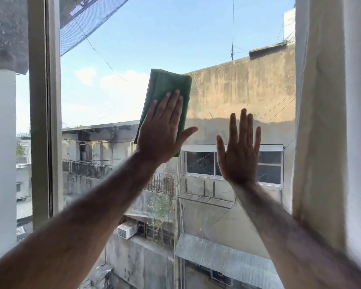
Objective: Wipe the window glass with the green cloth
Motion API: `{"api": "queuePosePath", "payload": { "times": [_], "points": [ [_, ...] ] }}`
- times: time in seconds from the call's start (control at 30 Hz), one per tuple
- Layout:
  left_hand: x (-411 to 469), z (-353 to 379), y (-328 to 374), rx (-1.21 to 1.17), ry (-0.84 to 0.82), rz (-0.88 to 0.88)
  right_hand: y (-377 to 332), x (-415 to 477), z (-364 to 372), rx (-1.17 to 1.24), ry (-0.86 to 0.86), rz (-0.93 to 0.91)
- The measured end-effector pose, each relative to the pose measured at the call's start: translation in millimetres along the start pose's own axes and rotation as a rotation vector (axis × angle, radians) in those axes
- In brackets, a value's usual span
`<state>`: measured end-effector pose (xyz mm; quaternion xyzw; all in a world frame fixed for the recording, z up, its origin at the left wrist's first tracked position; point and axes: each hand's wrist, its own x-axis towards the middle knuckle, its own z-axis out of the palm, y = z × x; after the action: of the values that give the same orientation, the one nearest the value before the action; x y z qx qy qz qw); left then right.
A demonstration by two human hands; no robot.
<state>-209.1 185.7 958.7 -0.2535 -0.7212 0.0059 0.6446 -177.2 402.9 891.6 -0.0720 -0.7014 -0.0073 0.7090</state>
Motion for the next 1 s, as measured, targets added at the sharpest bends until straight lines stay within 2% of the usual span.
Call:
{"api": "queuePosePath", "payload": {
  "times": [0.1,0.2,0.3,0.37,0.47,0.6,0.67,0.73,0.8,0.83,0.9,1.0],
  "points": [
    [-34,13,21,-0.044,-0.022,0.043,0,0,0,0.006,0.012,-0.007],
    [-110,22,43,0.02,-0.082,0.248,2,2,1,-0.009,0.023,-0.009],
    [-108,21,30,0.028,-0.1,0.372,3,-1,1,-0.024,0.011,0.0],
    [-67,17,15,0.017,-0.033,0.298,1,0,1,-0.018,0.005,-0.005],
    [-14,10,5,-0.023,-0.001,0.095,0,-1,1,-0.017,0.003,0.003],
    [-43,25,31,-0.041,0.034,-0.01,-1,0,0,-0.015,0.019,-0.003],
    [-94,33,50,-0.035,-0.007,0.057,0,1,0,-0.02,0.034,-0.001],
    [-148,36,58,0.024,-0.066,0.208,0,0,0,-0.017,0.035,-0.002],
    [-182,36,42,0.069,-0.093,0.31,-1,-1,-1,-0.017,0.029,-0.004],
    [-188,35,27,0.079,-0.087,0.306,-2,-1,-1,-0.019,0.028,-0.001],
    [-191,32,-6,0.077,-0.059,0.171,-3,-1,-1,-0.014,0.02,0.002],
    [-173,32,-34,0.035,-0.04,-0.204,-3,-2,-1,-0.022,0.02,0.002]
  ]
}}
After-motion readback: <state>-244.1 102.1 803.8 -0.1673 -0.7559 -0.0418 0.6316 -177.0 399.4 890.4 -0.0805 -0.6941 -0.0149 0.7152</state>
